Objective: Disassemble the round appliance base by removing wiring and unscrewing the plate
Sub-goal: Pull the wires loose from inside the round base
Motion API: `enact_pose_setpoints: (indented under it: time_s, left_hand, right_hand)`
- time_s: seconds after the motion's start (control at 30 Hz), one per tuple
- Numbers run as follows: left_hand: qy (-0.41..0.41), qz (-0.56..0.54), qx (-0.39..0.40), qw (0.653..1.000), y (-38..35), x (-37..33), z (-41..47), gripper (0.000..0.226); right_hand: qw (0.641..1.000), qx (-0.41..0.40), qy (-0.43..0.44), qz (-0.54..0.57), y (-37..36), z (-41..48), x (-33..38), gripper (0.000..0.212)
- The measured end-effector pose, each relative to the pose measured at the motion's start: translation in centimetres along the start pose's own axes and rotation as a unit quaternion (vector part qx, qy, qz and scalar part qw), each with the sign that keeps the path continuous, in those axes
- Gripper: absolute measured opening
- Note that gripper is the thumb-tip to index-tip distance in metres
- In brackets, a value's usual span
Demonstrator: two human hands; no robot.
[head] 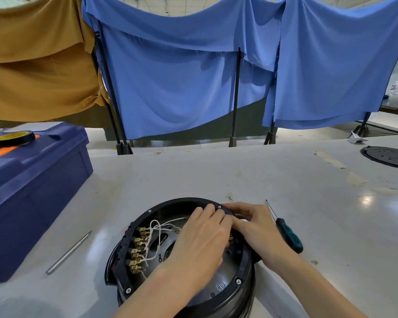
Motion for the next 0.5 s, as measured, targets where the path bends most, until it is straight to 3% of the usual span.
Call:
enact_pose_setpoints:
  time_s: [0.3, 0.43, 0.5]
  left_hand:
    - [0.036, 0.077, 0.000, 0.996, 0.0, -0.7, 0.3, 0.044]
    - [0.025, 0.080, 0.049, 0.995, 0.0, -0.4, 0.1, 0.040]
    - [0.010, 0.087, 0.039, 0.995, 0.7, -1.0, -0.1, 0.028]
  right_hand:
    - [1.000, 0.011, -0.005, 0.017, 0.1, 0.1, -0.3, 0.029]
    - [1.000, 0.005, -0.005, 0.016, 0.1, 0.1, -0.3, 0.024]
    - [1.000, 0.006, -0.007, 0.016, 0.0, 0.1, -0.4, 0.023]
Point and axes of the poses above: each hand's wrist, its own z-axis towards the middle knuckle, its own y-axis out of the back of the hand, x = y × z, the point moved 6 cm from there along z, towards the middle knuckle, and after that the axes turned 11 degrees about -x, right-handed, at the moved point
